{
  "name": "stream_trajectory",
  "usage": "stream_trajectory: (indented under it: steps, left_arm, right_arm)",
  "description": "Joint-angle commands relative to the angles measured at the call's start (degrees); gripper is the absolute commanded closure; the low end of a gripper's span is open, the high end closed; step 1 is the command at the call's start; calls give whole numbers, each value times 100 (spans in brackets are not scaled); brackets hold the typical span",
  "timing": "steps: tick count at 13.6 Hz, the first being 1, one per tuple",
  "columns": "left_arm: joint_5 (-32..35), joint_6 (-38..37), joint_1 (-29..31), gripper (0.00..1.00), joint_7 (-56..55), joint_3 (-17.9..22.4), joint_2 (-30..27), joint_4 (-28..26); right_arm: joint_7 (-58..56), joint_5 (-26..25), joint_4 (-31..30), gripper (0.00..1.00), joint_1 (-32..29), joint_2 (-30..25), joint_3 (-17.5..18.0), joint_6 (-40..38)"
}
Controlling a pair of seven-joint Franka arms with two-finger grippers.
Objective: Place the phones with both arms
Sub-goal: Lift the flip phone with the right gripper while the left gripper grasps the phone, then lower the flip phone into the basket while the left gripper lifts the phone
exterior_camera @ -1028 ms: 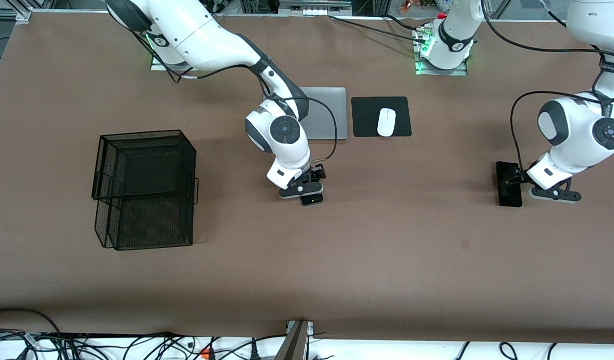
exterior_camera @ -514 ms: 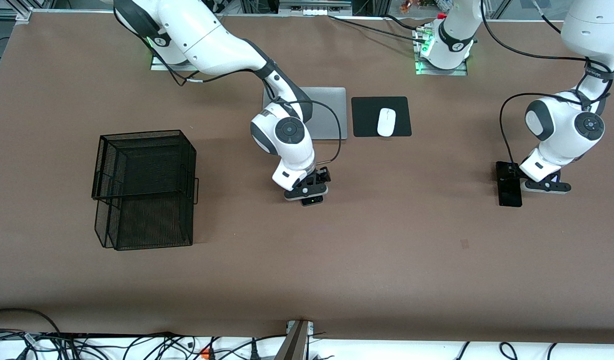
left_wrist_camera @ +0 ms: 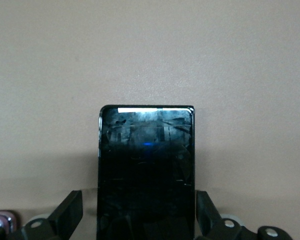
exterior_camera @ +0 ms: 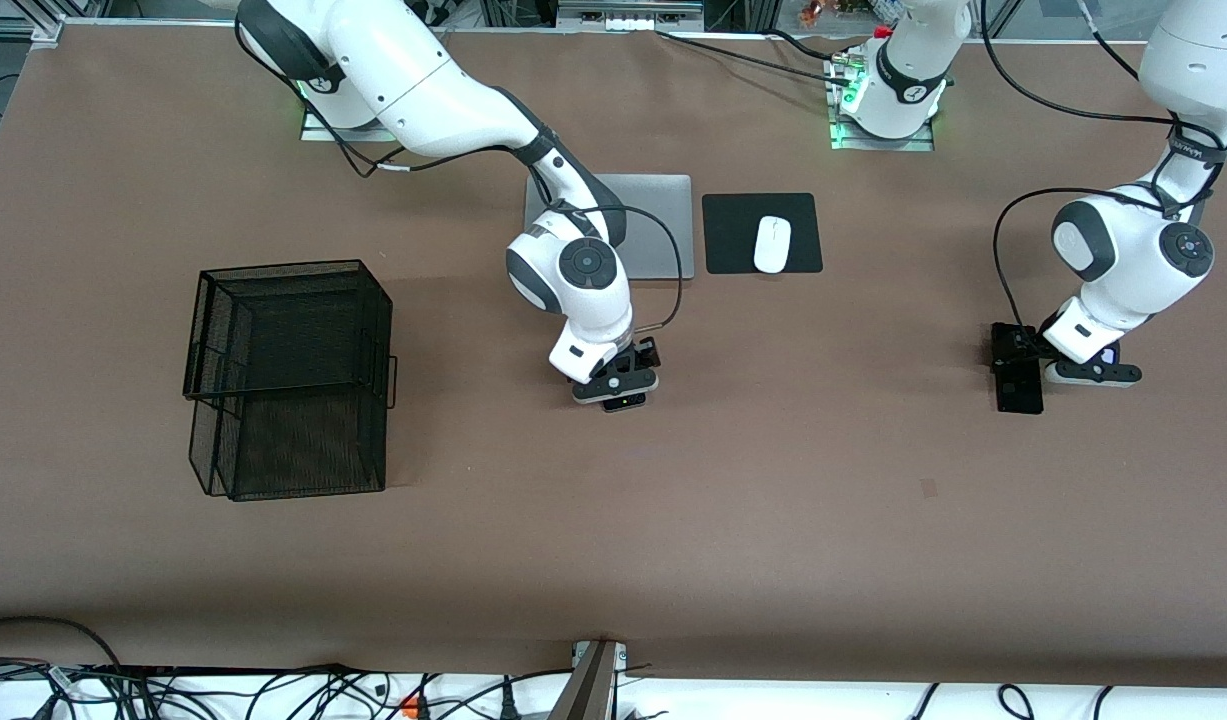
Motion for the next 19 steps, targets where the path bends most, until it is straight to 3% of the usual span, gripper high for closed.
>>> stream_trajectory:
  steps: [1,2,3,4,5,7,8,12,13,16,19]
  left_arm:
    - [-166,177,68,0,31,-92,131,23]
    - [-158,177,68,0,23,-92,131,23]
    - [-166,177,68,0,22,-92,131,32]
    - [-158,177,59,0,22,-83,140,32]
    - [-166,177,59,6,22,-92,149,40]
    - [-166,177,59,43,22,-83,166,40]
    - [-166,177,59,57,14,-92,175,40]
    - [-166,160,24,95,-214,-83,158,75]
    - [-158,125,6,100,-276,-92,149,145]
    - [-157,-426,-11,100,-276,-92,105,426]
    - [-157,-1288,-11,100,-276,-162,-9,839]
  right_arm:
    - [114,-197,171,2,170,146,-150,60]
    - [105,-197,171,30,170,138,-168,60]
    - [131,-188,171,79,170,129,-168,51]
    - [105,-197,171,86,170,120,-177,42]
    - [105,-205,171,99,170,103,-185,25]
    - [96,-206,171,100,135,7,-247,-106]
    - [79,-188,171,100,117,-177,-360,-386]
    - [-35,-30,92,100,-531,-1459,-651,-2151]
    - [-279,-12,48,100,-777,-1766,-704,-2512]
    - [-1307,417,-547,100,-1595,-2671,-765,-3093]
    - [-2185,654,-1636,100,-1781,-3586,-1387,-3184]
